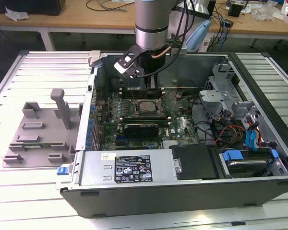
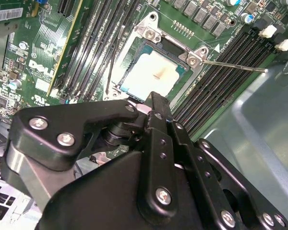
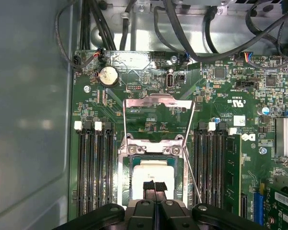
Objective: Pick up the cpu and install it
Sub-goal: 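Close the cpu cover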
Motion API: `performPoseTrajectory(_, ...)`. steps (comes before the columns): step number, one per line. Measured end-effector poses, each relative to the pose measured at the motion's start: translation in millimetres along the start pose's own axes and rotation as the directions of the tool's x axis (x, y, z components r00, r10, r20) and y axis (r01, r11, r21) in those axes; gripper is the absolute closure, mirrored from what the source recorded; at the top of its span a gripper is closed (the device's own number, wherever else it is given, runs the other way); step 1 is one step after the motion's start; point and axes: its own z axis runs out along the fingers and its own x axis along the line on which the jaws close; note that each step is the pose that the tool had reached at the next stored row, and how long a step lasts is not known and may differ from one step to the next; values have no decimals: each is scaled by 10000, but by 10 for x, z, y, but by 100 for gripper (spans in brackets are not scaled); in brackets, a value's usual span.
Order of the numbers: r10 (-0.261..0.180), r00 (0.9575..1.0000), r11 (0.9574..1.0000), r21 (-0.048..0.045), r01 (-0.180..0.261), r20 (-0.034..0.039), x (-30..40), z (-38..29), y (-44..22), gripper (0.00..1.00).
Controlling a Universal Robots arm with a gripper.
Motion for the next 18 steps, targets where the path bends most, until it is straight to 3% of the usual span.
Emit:
performPoseTrajectory(2,0,10000,10000,0,0,0,0,0,1,89)
performPoseTrajectory(5,0,10000,10000,0,0,0,-1,-89,6,89)
performPoseTrajectory(18,0,10000,10000,-1,0,0,-2,-227,14,89)
